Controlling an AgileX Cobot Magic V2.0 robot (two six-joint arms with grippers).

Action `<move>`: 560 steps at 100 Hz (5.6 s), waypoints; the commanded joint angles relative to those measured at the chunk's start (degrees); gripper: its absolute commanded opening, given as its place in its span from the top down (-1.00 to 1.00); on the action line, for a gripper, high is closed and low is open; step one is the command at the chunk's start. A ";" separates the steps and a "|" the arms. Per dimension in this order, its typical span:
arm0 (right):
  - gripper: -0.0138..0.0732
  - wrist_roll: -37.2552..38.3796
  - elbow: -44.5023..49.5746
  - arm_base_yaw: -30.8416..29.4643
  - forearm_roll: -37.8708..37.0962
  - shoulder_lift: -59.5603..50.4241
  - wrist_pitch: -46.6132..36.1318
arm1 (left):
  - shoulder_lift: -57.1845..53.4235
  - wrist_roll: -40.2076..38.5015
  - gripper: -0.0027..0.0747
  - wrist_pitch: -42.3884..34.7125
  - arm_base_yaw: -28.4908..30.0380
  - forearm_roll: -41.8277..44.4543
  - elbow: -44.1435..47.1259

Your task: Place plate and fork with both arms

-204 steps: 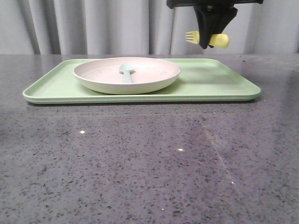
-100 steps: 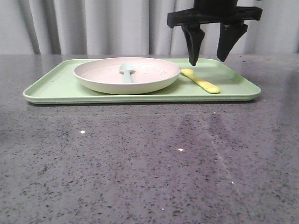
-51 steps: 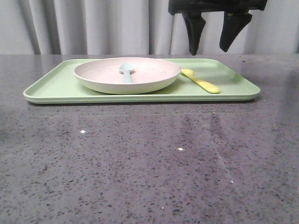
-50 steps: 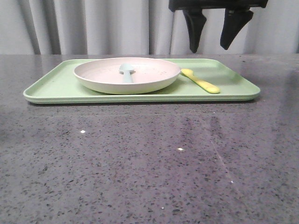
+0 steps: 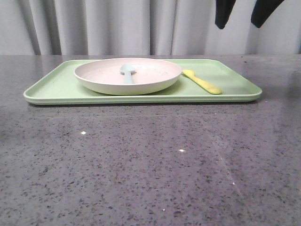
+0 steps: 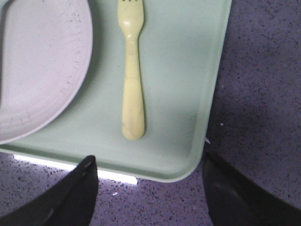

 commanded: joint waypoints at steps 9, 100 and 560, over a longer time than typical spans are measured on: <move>-0.44 0.02 6.31 -0.37 -0.51 -9.63 -6.97 | -1.01 -0.39 0.17 -4.76 0.24 -1.00 -1.43; 0.83 -0.03 44.29 -0.37 -1.28 -49.09 -26.72 | -16.64 -0.39 0.98 -9.22 0.24 2.54 11.14; 0.84 -1.19 77.40 -12.21 -5.18 -80.59 -63.08 | -49.93 -0.55 0.98 -39.54 4.53 10.38 48.73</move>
